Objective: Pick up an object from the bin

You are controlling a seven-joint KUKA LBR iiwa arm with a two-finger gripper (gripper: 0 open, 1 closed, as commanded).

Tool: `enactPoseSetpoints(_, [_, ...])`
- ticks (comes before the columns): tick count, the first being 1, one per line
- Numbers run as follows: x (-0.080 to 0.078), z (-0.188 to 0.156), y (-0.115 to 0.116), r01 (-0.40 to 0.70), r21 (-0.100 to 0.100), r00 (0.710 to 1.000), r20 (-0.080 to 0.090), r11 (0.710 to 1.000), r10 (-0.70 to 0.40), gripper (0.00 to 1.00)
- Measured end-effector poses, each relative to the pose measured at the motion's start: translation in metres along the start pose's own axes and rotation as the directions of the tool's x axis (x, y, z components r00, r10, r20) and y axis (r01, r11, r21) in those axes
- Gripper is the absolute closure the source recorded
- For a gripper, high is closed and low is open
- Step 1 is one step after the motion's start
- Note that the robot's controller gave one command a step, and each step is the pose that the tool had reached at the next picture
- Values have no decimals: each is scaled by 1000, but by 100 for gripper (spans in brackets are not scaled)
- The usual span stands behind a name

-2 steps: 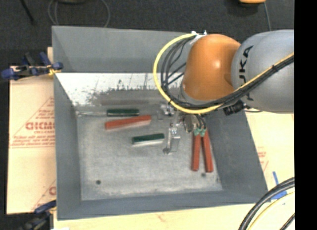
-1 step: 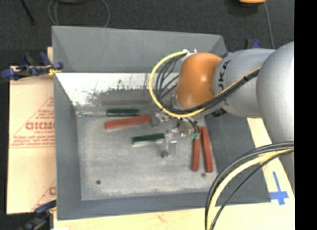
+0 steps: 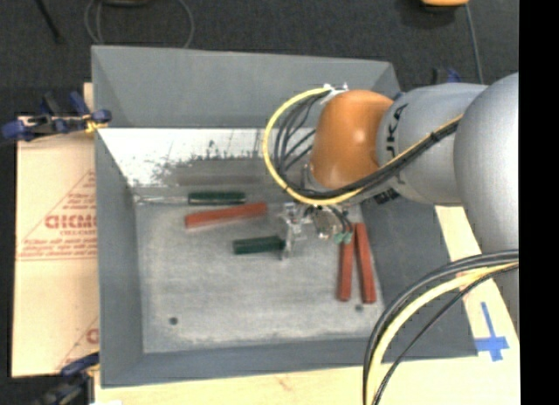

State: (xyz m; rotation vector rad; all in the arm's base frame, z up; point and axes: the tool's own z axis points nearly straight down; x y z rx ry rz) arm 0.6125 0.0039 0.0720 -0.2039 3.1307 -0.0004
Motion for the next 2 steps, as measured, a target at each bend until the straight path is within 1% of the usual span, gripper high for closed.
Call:
enactPoseSetpoints(1, [4,-132,19,-3,1,1000,9,1000,3,100])
enactPoseSetpoints(2, [-27,-145,43,439,1,899,4,899,-439,100])
